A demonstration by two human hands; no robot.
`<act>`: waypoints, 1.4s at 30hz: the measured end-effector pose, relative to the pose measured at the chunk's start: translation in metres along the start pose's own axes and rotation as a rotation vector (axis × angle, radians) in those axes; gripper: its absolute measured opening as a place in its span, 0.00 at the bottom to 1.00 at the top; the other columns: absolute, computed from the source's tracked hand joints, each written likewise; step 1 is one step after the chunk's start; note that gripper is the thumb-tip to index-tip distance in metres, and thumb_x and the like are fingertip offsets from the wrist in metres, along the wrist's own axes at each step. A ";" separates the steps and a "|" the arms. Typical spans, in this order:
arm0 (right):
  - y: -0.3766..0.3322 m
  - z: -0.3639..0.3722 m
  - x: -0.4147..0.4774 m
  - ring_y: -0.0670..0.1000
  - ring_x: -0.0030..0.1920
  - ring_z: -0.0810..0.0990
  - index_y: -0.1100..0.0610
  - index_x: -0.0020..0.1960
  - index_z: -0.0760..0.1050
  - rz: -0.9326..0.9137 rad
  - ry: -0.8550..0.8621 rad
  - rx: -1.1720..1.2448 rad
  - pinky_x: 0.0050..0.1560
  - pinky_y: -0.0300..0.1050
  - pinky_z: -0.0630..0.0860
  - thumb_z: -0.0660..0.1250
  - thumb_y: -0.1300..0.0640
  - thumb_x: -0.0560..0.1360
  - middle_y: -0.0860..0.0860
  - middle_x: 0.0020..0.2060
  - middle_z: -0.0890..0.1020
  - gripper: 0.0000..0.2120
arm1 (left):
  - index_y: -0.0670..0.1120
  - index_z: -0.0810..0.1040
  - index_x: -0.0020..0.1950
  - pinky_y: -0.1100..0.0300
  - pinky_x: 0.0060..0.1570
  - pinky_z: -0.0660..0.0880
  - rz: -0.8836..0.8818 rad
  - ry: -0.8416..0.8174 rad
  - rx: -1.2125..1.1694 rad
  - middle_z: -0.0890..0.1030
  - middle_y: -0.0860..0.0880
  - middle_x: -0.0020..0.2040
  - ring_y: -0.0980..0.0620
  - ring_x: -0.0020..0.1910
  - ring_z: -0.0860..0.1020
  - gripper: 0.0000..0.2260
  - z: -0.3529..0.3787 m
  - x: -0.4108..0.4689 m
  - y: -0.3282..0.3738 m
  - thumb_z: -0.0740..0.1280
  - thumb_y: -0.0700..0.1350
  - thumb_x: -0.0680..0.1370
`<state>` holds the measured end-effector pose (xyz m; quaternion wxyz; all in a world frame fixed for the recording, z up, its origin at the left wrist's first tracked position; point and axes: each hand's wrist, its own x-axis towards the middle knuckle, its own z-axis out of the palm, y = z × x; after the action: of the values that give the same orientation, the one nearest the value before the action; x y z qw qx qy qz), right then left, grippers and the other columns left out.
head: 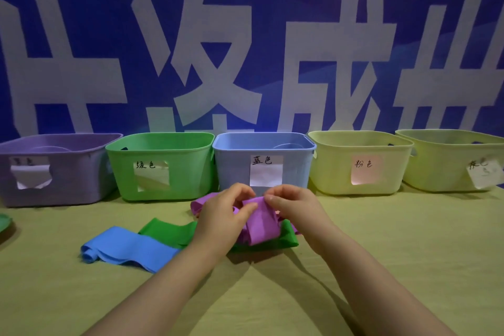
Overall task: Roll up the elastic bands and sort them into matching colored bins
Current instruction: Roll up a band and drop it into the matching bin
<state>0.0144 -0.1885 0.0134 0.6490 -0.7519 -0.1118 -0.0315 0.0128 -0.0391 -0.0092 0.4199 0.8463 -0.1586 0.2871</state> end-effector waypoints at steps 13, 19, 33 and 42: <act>0.007 0.004 -0.001 0.48 0.36 0.80 0.45 0.36 0.76 -0.218 0.080 -0.271 0.43 0.49 0.80 0.73 0.60 0.70 0.47 0.33 0.81 0.11 | 0.49 0.80 0.42 0.69 0.39 0.70 0.080 0.025 -0.011 0.80 0.53 0.38 0.58 0.38 0.76 0.06 -0.007 -0.003 0.000 0.72 0.38 0.70; 0.008 0.004 -0.006 0.46 0.37 0.80 0.47 0.40 0.79 -0.266 0.119 -0.457 0.45 0.46 0.78 0.72 0.57 0.70 0.44 0.33 0.80 0.05 | 0.46 0.81 0.43 0.69 0.39 0.67 0.158 0.030 0.137 0.80 0.53 0.39 0.55 0.38 0.75 0.02 -0.008 -0.004 -0.002 0.71 0.40 0.72; 0.003 0.002 -0.006 0.52 0.50 0.70 0.55 0.50 0.79 -0.406 0.106 -0.842 0.49 0.44 0.65 0.62 0.52 0.77 0.47 0.41 0.73 0.09 | 0.44 0.78 0.42 0.56 0.36 0.68 0.297 -0.017 0.347 0.75 0.48 0.39 0.47 0.38 0.74 0.16 -0.004 -0.001 -0.001 0.55 0.52 0.75; -0.003 -0.001 -0.009 0.49 0.49 0.69 0.54 0.47 0.79 -0.412 0.023 -0.799 0.45 0.41 0.62 0.62 0.53 0.77 0.46 0.40 0.73 0.08 | 0.47 0.76 0.44 0.63 0.39 0.62 0.293 -0.065 0.286 0.69 0.56 0.41 0.55 0.42 0.69 0.06 -0.006 -0.002 0.001 0.66 0.49 0.74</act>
<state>0.0051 -0.1899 0.0145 0.2889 -0.9052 -0.2310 -0.2090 0.0083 -0.0346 -0.0068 0.2440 0.8740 -0.2510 0.3371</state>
